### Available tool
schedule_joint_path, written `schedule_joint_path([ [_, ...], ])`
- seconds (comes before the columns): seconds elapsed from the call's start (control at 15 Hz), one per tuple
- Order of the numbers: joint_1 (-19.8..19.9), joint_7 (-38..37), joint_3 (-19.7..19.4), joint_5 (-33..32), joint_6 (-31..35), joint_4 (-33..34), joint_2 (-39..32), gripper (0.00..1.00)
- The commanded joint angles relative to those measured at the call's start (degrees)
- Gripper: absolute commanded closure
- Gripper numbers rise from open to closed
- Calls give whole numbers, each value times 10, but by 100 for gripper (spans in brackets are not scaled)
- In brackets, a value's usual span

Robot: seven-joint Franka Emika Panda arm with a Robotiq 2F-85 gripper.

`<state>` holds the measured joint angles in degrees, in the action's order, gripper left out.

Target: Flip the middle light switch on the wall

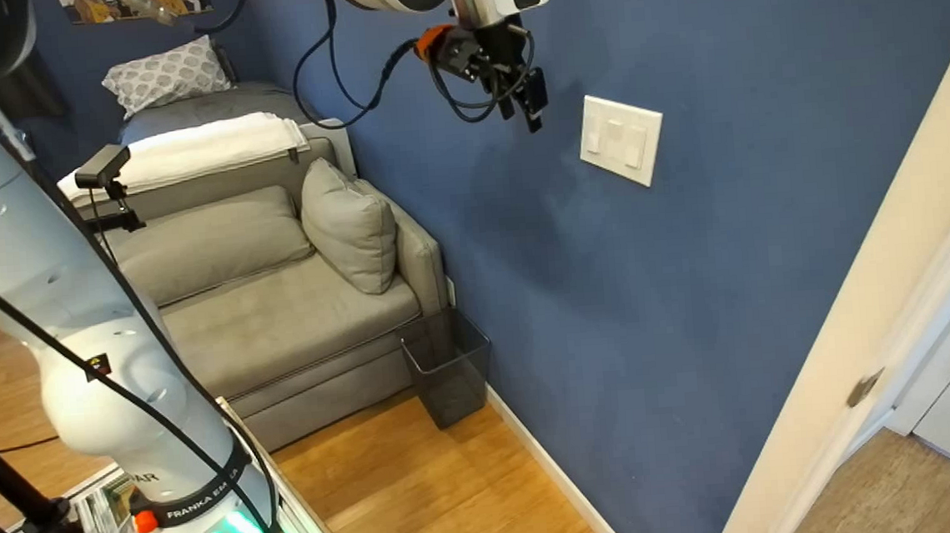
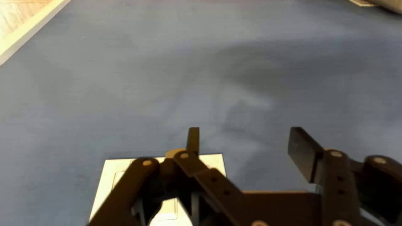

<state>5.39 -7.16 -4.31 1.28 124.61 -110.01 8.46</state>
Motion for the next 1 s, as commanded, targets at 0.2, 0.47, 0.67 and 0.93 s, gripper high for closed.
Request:
schedule_joint_path([
  [0.2, 17, -30, -9, -53, 89, -32, -10, 78],
  [0.47, 24, -43, -14, -64, 138, -41, -20, 100],
  [0.67, 23, -35, -18, -52, 161, -35, -38, 100],
  [0.93, 24, -72, -18, -70, 215, -24, -68, 100],
])
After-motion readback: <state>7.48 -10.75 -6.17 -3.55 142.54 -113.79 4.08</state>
